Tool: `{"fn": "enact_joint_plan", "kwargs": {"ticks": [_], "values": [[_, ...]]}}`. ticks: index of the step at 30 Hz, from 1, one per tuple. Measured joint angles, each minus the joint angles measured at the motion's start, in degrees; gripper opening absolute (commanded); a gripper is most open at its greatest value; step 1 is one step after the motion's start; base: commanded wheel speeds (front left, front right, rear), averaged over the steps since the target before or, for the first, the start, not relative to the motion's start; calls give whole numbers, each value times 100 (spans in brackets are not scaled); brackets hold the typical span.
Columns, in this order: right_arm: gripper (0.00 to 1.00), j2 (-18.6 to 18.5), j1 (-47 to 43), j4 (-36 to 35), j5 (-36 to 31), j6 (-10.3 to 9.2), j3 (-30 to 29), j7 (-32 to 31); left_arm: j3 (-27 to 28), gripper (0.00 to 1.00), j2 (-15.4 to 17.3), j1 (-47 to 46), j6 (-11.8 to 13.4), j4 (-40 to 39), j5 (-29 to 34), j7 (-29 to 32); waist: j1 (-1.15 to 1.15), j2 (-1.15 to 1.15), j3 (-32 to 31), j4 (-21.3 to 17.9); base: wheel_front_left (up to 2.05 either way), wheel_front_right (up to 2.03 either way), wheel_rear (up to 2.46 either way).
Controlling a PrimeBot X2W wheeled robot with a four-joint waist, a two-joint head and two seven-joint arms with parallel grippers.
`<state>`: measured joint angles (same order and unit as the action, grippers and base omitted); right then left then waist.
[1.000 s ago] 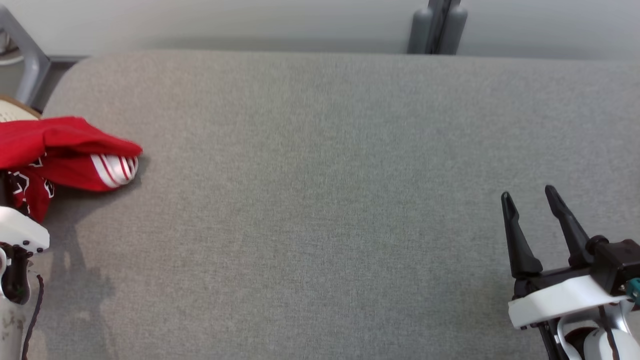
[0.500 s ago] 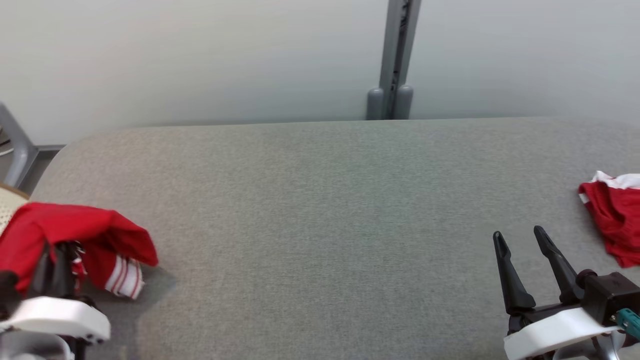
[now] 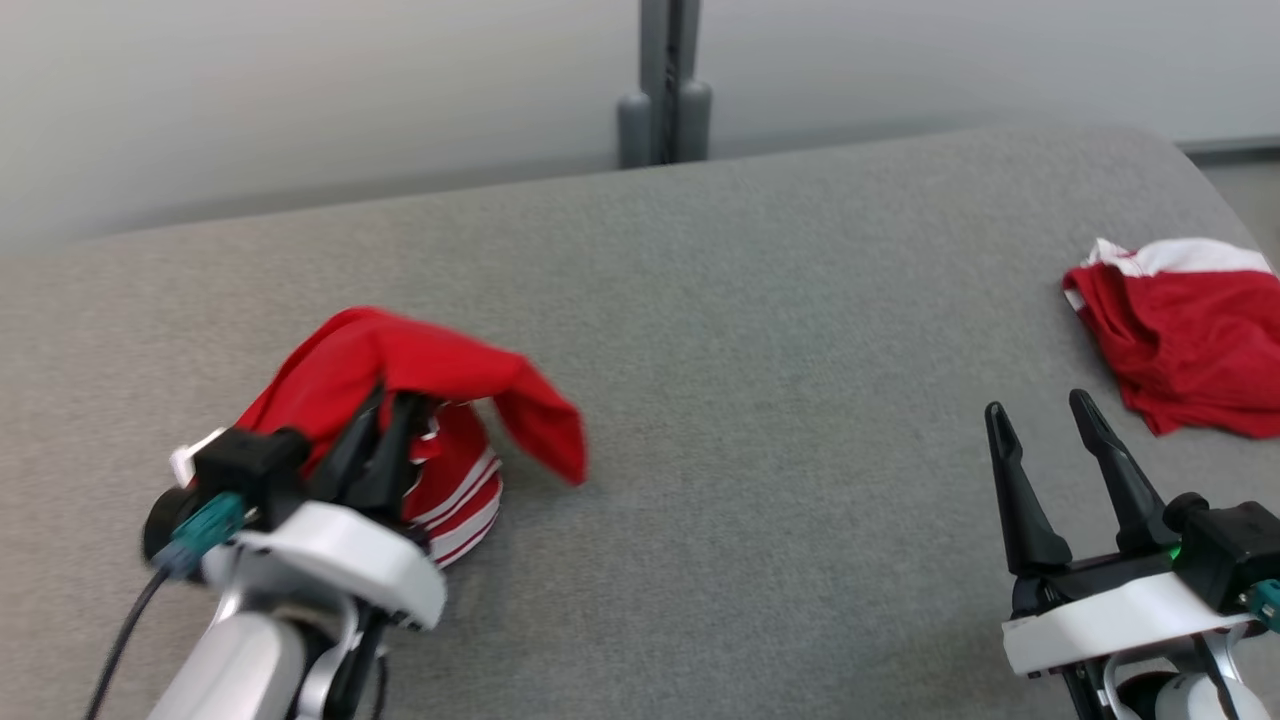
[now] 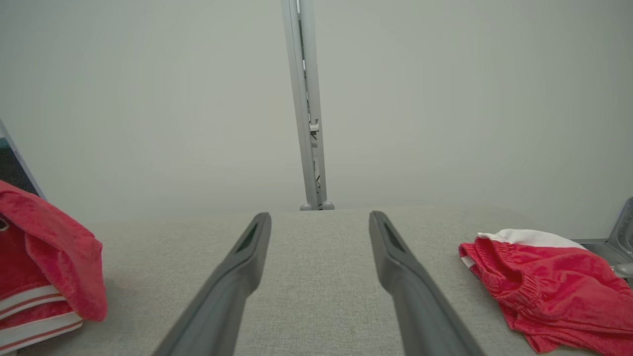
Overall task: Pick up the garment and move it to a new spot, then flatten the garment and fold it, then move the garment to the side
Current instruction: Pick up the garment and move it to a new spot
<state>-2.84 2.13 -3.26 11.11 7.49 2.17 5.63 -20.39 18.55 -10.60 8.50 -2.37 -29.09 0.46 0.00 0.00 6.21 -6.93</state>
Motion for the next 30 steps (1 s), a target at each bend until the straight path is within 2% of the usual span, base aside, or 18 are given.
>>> {"fn": "enact_joint_plan", "kwargs": {"ticks": [10, 17, 18, 19, 20, 24, 30], "values": [[100, -2, 334, 314, 307, 0, 99, 458, -900, 0, -614, -1633, -712, 1088, 301, 198, 0, 0, 807, -787, 0, 0, 0], [100, -3, 433, 579, 480, 0, 125, 688, -1284, 0, -958, -1992, -954, 1652, 383, 252, 0, 0, 1270, -1236, 0, 0, 0], [100, -2, 439, 615, 503, 0, 133, 704, -1296, 15, -973, -1992, -955, 1749, 379, 243, 0, 0, 1312, -1280, 0, 0, 0], [100, -3, 441, 644, 512, 0, 146, 734, -1298, 79, -983, -1992, -976, 1816, 365, 202, 0, 0, 1344, -1313, 0, 0, 0], [100, -1, 441, 675, 530, 0, 145, 751, -1303, 100, -1001, -1992, -1006, 1856, 346, 158, 0, 0, 1367, -1333, 0, 0, 0], [100, -1, 464, 770, 533, 0, 119, 793, -1293, 100, -1063, -1971, -1037, 1846, 313, -156, 0, 0, 1314, -1247, 0, 0, 0], [100, 1, 475, 786, 369, 0, 65, 743, -1158, 100, -1063, -1729, -850, 1543, 287, -565, 0, 0, 1118, -961, 0, 0, 0]]}}
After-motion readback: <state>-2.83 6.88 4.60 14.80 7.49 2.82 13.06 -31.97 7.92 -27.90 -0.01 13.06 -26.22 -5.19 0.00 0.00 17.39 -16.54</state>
